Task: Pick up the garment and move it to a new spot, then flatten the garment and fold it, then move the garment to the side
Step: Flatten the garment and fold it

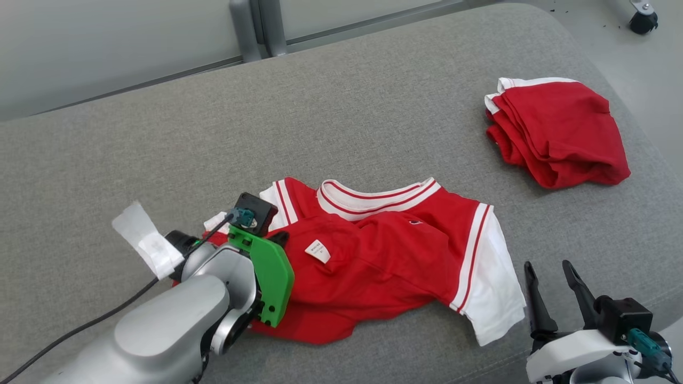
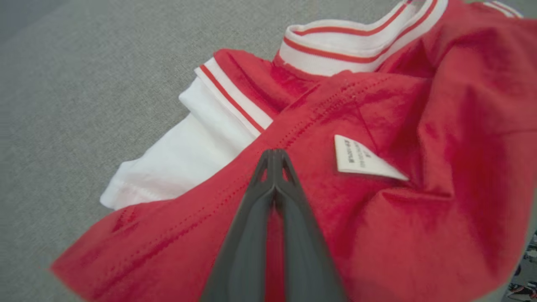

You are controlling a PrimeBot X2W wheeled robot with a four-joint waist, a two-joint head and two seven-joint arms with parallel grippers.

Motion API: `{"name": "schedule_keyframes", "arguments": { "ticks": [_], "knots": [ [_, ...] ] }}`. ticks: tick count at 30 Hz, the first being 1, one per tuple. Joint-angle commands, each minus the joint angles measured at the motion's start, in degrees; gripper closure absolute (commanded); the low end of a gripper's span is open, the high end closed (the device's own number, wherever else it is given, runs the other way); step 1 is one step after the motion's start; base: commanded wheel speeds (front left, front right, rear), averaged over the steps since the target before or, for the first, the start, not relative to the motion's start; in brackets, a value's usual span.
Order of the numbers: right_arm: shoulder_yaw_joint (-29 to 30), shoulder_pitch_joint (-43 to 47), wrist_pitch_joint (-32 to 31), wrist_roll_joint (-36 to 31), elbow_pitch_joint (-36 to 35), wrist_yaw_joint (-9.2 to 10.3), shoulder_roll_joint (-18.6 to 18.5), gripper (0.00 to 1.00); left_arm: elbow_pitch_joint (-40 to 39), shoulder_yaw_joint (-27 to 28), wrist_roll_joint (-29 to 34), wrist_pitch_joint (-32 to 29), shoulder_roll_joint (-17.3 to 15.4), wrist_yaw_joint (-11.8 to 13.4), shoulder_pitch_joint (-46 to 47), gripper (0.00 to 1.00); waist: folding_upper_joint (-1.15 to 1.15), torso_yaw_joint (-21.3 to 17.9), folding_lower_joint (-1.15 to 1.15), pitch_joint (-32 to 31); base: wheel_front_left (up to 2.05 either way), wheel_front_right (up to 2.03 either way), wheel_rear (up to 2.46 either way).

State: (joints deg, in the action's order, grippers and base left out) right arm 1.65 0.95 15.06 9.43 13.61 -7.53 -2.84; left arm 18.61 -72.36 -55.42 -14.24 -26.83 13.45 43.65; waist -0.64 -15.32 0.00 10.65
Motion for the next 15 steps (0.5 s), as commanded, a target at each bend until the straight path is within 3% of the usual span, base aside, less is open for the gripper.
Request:
{"name": "schedule_keyframes", "arguments": {
  "ticks": [1,7,8,9,10,15],
  "knots": [
    [0.69,0.72,0.16,-0.29,-0.02,0.08,-0.12,0.00,-1.18,1.23,-0.96,1.19,-0.30,0.77,-0.57,1.00,0.64,0.72,0.00,-0.39,0.00,0.00,0.00],
    [0.30,0.28,0.16,-0.46,0.10,0.08,-0.12,0.00,-4.02,2.65,-1.38,1.78,-1.20,1.71,-0.24,1.00,0.64,2.99,0.00,0.24,0.00,0.00,0.00],
    [0.15,-0.11,0.17,-0.43,0.13,0.08,-0.11,0.00,-3.92,2.76,-0.95,2.16,-0.96,1.81,0.27,0.73,0.64,3.23,0.00,0.45,0.00,0.00,0.00],
    [-0.04,-0.38,0.17,-0.36,0.19,0.08,-0.11,0.00,-3.66,2.69,-0.64,2.33,-0.55,1.71,0.72,0.19,0.64,3.40,0.00,0.65,0.00,0.00,0.00],
    [-0.25,-0.60,0.17,-0.36,0.25,0.08,-0.11,0.00,-3.34,2.72,-0.62,2.26,0.07,1.62,1.19,0.00,0.64,3.52,0.00,0.88,0.00,0.00,0.00],
    [-1.39,-2.11,0.16,-0.15,0.48,0.08,-0.12,0.00,-0.90,1.93,0.02,0.74,2.58,-0.47,3.62,0.00,0.64,2.75,0.00,2.09,0.00,0.00,0.00]
  ]
}}
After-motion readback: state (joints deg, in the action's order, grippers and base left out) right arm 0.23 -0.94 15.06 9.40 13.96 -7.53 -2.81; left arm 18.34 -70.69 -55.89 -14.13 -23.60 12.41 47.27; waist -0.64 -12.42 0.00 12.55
